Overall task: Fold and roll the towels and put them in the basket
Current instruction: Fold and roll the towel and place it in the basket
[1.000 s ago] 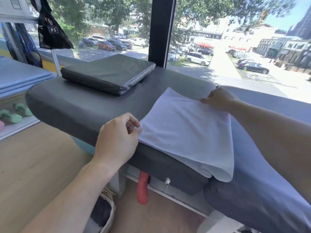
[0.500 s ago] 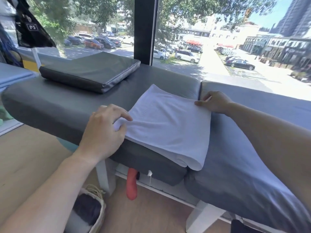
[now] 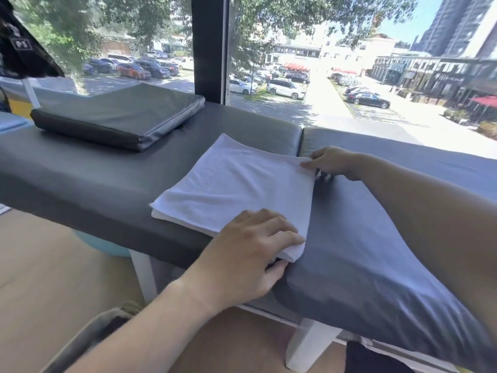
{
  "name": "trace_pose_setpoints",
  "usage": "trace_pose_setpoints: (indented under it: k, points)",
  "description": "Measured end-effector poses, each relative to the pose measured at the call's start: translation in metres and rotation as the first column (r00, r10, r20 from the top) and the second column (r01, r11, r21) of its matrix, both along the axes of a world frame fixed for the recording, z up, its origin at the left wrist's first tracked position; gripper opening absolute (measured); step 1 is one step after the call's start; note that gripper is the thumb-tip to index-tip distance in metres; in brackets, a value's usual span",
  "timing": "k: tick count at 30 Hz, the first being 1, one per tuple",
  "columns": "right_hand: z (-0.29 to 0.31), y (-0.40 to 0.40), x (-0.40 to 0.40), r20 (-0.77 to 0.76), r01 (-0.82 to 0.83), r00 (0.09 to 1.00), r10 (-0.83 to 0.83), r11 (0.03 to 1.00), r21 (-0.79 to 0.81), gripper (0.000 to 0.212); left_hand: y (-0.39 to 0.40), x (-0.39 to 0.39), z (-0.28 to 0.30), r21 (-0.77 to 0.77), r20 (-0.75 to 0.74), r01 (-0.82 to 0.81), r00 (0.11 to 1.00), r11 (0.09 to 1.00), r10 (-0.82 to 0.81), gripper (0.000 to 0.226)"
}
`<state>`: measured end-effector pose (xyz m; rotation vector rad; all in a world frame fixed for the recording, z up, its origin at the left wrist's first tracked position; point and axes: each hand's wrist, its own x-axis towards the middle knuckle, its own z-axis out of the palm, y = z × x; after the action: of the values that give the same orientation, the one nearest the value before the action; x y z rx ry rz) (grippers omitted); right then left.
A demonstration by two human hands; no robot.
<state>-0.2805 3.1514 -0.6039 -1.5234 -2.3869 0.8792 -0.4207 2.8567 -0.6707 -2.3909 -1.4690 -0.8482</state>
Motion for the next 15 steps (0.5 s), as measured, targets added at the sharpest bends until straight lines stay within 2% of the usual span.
trace_pose_setpoints:
  k: [3,5,6,8,10,12,15]
  points:
    - [-0.001,0.001,0.002,-0.017,0.0,1.0,0.0,1.0,0.001,0.042,0.002,0.003,0.0,0.092,0.018,-0.058,0.998,0.994,0.057,0.024]
    - [0.0,0.0,0.002,-0.057,0.003,0.998,-0.003,1.0,0.005,0.038,0.001,0.009,0.001,0.118,0.15,-0.129,0.983,0.985,0.11,0.009]
    - [0.0,0.0,0.003,-0.093,0.006,0.996,-0.006,1.0,0.002,0.038,0.0,0.013,0.002,0.091,0.267,-0.176,0.953,0.98,0.146,0.011]
    - [0.002,0.0,0.004,-0.201,0.032,0.979,-0.033,0.999,-0.007,0.032,0.0,0.02,0.008,-0.073,0.579,-0.188,0.792,0.979,0.195,0.022]
    - [0.008,0.0,0.005,-0.354,0.048,0.933,-0.064,0.997,-0.054,0.018,0.001,0.023,0.016,-0.174,0.762,-0.152,0.606,0.973,0.231,0.028]
    - [0.013,0.003,0.007,-0.505,0.019,0.859,-0.09,0.99,-0.143,0.02,0.001,0.024,0.024,-0.186,0.798,-0.15,0.554,0.971,0.238,0.031]
    - [0.018,0.006,0.01,-0.658,-0.029,0.737,-0.155,0.965,-0.26,0.051,0.001,0.024,0.026,-0.18,0.791,-0.102,0.576,0.978,0.205,0.032]
